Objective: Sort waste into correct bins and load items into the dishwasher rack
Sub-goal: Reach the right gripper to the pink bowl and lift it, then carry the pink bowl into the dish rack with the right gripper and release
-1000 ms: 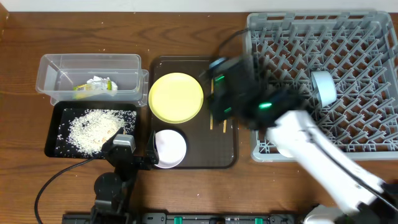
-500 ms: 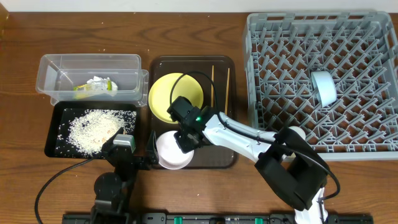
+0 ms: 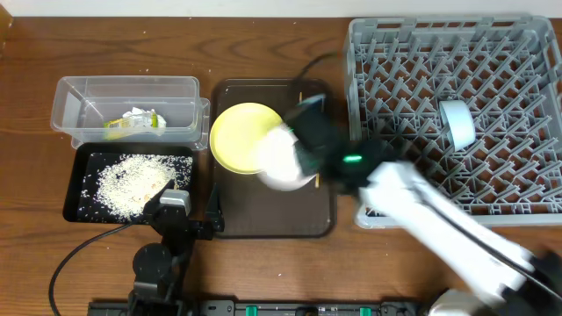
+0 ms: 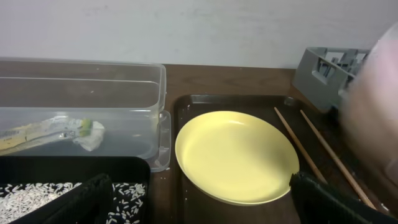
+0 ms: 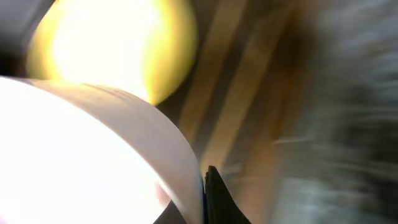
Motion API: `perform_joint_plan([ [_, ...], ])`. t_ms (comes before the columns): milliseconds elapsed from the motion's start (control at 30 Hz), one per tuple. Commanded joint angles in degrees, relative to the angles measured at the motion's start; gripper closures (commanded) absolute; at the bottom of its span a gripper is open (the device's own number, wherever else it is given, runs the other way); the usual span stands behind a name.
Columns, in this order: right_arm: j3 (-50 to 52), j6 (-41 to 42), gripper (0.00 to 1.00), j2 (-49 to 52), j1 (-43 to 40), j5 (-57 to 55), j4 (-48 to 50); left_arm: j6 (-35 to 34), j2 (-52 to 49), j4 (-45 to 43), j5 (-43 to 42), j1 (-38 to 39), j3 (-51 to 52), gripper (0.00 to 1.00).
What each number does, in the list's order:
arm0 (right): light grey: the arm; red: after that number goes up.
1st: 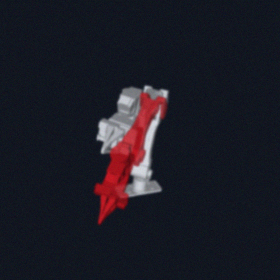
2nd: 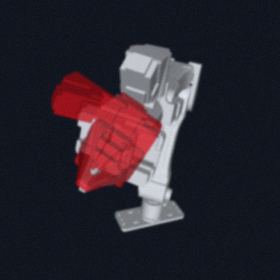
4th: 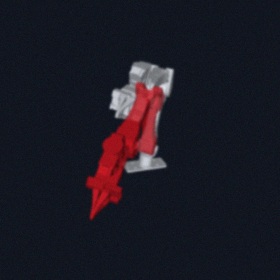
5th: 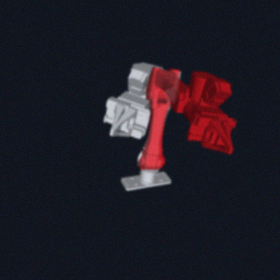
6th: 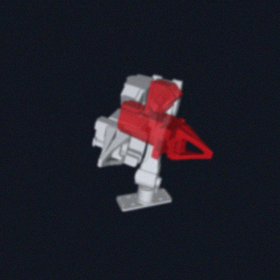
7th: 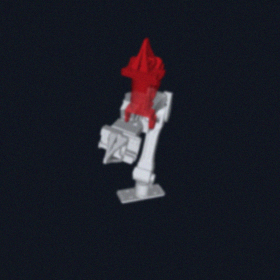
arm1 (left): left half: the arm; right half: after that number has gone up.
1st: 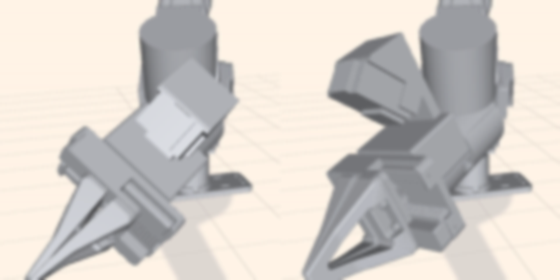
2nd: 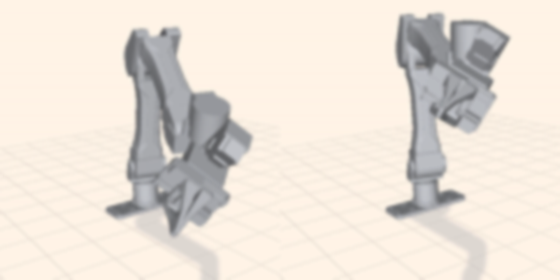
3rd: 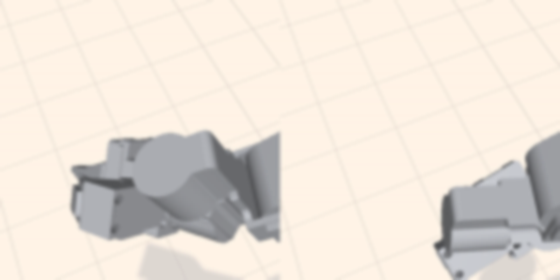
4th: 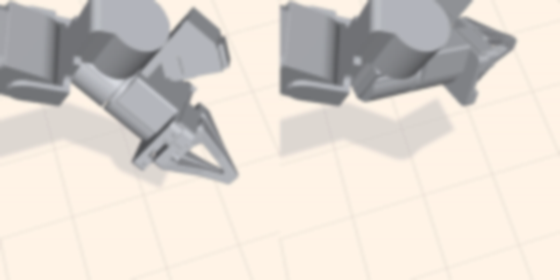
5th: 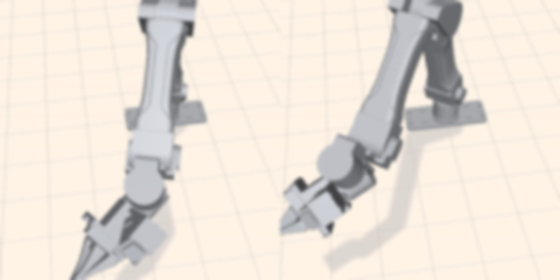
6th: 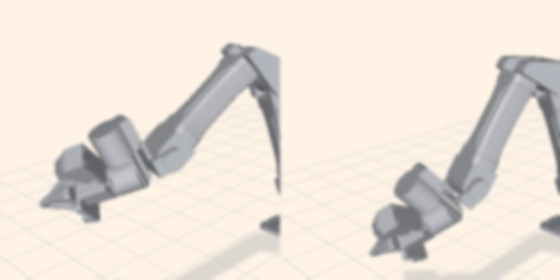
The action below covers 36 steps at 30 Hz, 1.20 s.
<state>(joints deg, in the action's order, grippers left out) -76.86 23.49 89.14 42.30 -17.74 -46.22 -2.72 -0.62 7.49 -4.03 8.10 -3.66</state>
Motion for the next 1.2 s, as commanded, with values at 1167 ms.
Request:
perform_joint_plan([
  [1167,-0.2,-31.5,0.91,17.0,-50.4,-65.0,18.6,0.6,0.4,0.5,0.6,0.0,1.5,0.07],
])
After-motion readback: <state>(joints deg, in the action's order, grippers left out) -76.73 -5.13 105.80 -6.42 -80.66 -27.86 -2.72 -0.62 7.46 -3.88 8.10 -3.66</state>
